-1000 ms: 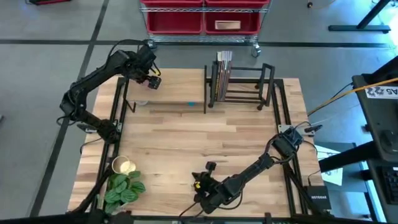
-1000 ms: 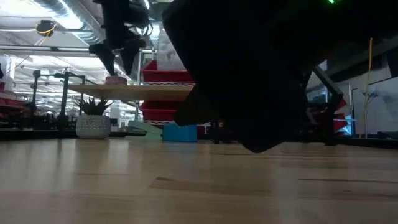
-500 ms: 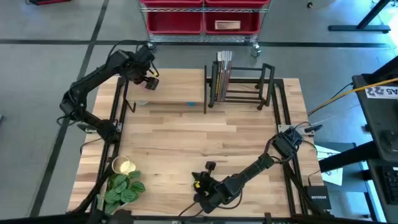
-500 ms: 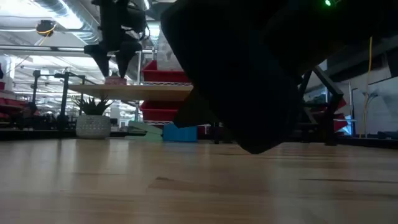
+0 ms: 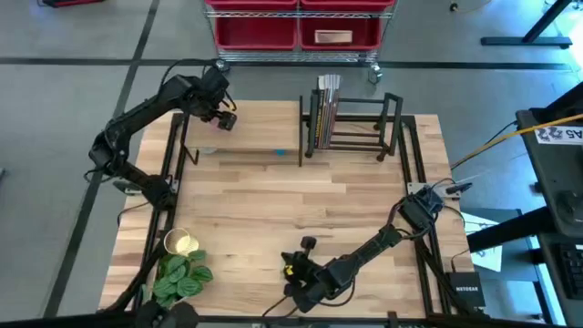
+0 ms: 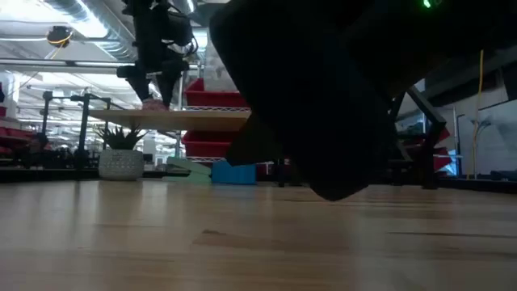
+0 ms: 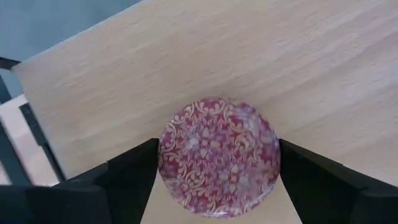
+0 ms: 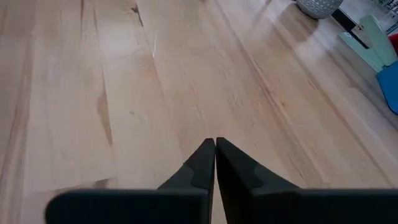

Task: Stock shelves
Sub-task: Remove the red scented candle from under the shelf

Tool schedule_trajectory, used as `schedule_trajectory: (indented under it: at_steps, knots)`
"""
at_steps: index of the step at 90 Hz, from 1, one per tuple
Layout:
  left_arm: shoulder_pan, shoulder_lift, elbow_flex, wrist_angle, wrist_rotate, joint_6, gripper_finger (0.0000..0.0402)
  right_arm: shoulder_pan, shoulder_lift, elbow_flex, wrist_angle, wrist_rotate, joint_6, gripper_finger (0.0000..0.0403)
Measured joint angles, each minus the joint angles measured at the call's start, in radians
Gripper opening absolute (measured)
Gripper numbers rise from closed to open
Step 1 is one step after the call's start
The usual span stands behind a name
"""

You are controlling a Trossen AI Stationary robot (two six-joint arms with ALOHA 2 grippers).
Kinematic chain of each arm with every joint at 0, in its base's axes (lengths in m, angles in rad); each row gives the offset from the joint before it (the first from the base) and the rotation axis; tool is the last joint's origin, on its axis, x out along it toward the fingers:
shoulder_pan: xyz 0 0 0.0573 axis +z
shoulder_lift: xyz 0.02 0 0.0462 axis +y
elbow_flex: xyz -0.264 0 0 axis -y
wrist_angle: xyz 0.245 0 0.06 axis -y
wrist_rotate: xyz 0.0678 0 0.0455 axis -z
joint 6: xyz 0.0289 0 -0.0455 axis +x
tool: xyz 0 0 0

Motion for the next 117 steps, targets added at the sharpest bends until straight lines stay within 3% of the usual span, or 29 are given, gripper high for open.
schedule_trajectory:
  at_steps: [37,67,86,103,117]
  knots:
    - [-0.008,0.044,0.000,0.003,0.000,0.009,0.0299,0.000,0.000,0.000,-0.002,0.000,0.007,0.0000]
    - [-0.031,0.028,0.001,-0.019,0.001,0.031,0.0272,0.001,0.000,0.000,-0.010,0.029,0.007,0.0000]
    - [-0.069,0.010,0.111,-0.143,-0.022,0.032,0.0271,0.001,0.000,0.000,-0.011,0.029,0.007,0.0000]
    - [-0.190,0.010,0.217,-0.241,0.014,-0.013,0.0271,0.001,0.000,0.000,-0.010,0.030,0.012,0.0000]
    - [-0.413,0.007,0.228,-0.321,0.034,-0.103,0.0271,0.001,0.000,0.000,-0.010,0.030,0.014,0.0000]
